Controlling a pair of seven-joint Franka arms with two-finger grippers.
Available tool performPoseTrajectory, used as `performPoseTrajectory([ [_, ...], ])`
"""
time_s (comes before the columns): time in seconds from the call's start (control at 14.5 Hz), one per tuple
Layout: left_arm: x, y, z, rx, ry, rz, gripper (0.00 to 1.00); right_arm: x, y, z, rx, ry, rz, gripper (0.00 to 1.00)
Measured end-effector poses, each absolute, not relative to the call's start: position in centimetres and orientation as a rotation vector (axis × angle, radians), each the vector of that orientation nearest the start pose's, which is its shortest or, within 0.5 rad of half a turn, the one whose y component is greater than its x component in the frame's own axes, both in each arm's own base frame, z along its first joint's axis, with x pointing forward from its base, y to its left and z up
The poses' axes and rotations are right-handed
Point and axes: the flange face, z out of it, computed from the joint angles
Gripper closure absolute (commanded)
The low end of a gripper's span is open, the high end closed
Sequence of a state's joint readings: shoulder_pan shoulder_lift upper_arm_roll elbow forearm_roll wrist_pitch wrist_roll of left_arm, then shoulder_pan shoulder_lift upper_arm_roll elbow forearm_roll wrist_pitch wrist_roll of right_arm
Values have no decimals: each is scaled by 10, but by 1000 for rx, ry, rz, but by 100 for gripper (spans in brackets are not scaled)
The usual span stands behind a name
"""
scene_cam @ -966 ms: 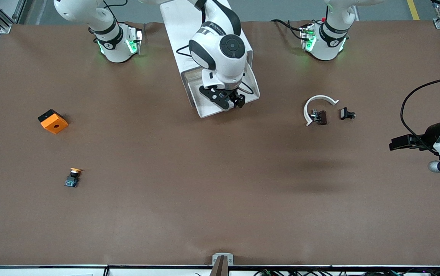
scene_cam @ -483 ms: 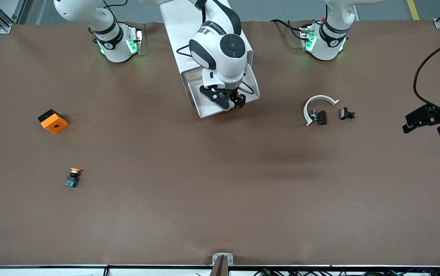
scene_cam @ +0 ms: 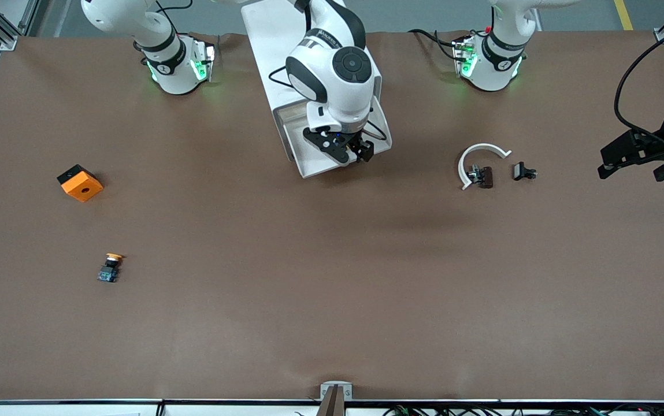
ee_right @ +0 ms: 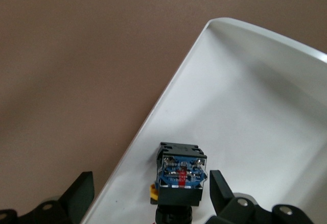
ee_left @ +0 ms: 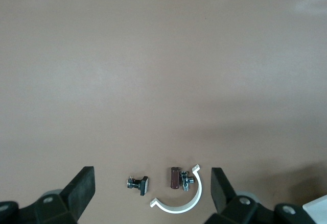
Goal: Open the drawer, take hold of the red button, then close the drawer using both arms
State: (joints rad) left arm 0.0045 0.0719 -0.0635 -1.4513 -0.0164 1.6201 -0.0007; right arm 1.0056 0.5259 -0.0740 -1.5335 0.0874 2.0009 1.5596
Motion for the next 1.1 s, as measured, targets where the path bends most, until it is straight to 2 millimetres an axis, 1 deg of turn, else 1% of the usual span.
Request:
performPoseTrajectory([
  [0.55, 579, -46, 646, -3162, 125, -145, 0, 398, 557, 343, -3048, 1040, 114, 0],
  [0.69, 579, -46, 645, -3162, 124, -142, 0, 398, 556, 342, -3055, 1041, 118, 8],
  [0.83, 578, -46, 645, -3162, 124, -140, 0, 395, 557, 340, -3062, 1036, 117, 28],
  [0.97, 578, -46, 644, -3162, 124, -136, 0, 393, 559, 339, -3071, 1025, 105, 60],
  [1.03, 578, -46, 644, -3162, 124, -135, 0, 393, 559, 339, -3072, 1022, 103, 80],
  [1.1, 578, -46, 644, -3162, 125, -134, 0, 392, 559, 339, -3073, 1022, 103, 98],
])
